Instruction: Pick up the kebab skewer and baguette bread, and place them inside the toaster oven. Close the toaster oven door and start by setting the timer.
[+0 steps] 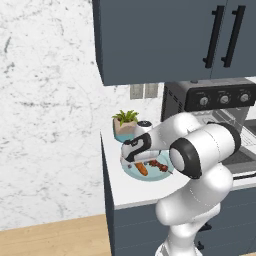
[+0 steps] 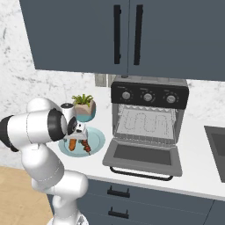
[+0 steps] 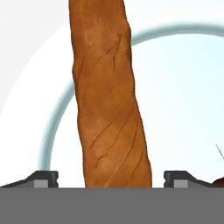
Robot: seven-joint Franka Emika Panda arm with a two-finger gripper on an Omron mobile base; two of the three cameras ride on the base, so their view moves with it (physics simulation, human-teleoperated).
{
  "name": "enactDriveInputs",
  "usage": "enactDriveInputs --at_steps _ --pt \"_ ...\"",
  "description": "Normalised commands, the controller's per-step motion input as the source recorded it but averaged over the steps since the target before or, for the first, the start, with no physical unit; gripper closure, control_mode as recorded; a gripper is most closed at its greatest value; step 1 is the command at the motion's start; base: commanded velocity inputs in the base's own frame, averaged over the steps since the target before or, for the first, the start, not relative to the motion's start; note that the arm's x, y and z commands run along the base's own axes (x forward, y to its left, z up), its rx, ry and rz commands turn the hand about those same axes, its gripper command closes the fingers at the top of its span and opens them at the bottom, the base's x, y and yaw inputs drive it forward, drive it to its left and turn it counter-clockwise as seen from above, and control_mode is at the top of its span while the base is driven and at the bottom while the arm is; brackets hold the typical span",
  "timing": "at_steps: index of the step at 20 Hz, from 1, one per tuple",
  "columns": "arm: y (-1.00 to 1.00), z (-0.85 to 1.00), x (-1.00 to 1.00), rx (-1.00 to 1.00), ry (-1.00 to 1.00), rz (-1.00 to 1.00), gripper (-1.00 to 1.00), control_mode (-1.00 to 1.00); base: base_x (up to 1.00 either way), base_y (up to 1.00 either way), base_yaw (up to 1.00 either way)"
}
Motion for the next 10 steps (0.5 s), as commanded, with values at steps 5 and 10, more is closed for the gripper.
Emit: enactDriveInputs --at_steps 5,10 --pt "0.0 0.0 0.0 0.0 0.0 0.0 -1.0 -1.0 0.0 0.0 0.0" --pt "0.0 0.0 0.0 0.0 0.0 0.0 1.0 -1.0 0.0 0.0 0.0"
